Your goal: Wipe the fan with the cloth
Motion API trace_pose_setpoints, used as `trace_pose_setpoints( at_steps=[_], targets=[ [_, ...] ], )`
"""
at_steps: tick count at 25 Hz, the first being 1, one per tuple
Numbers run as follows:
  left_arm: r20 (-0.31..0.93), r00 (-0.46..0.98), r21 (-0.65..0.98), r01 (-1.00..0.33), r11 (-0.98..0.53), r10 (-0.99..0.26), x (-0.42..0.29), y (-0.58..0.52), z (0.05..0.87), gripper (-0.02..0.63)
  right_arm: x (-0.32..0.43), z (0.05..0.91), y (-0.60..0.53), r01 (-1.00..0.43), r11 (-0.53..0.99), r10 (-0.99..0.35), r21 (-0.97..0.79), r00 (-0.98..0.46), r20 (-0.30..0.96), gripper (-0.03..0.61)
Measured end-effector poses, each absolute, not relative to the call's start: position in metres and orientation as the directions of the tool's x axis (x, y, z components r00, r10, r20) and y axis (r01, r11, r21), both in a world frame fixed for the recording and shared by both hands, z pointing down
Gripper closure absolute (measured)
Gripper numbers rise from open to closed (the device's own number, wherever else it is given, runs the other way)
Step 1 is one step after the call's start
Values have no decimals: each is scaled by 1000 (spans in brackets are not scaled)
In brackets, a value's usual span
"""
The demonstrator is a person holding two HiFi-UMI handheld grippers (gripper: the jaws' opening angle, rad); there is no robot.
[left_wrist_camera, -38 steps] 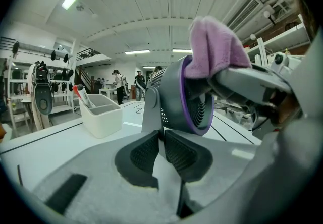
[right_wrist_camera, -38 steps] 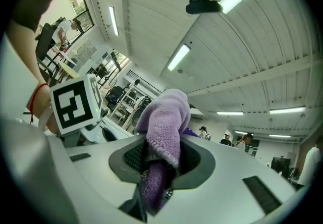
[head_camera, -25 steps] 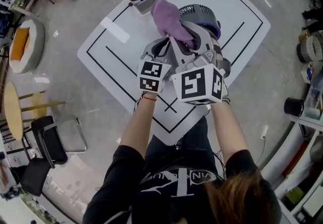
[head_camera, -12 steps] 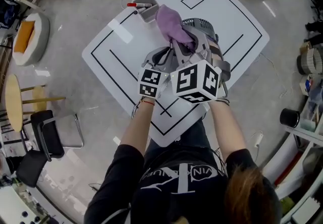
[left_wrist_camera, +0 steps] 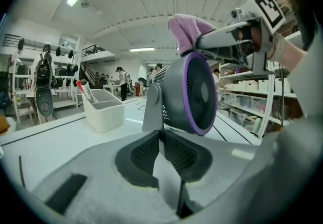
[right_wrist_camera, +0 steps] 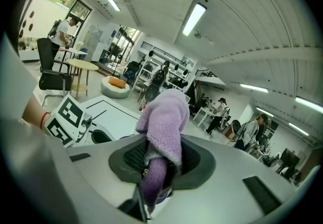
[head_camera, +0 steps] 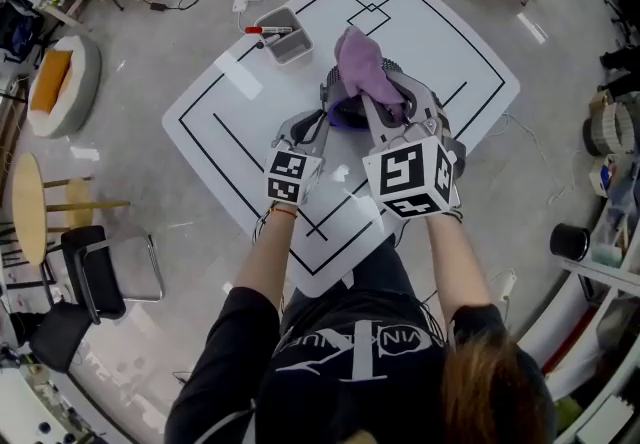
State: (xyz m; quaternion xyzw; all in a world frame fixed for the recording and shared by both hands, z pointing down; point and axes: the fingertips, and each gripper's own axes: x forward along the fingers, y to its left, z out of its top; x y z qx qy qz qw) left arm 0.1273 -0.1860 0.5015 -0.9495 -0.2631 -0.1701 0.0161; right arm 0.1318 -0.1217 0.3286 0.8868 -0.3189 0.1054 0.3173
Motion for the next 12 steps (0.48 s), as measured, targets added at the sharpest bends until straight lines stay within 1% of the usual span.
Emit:
trace_pose_setpoints(
  at_steps=[12],
  targets=[
    [355, 809, 81, 472, -878, 468, 128, -184, 501, 568, 132, 340, -75, -630, -680, -486, 375, 770, 412, 482]
  ],
)
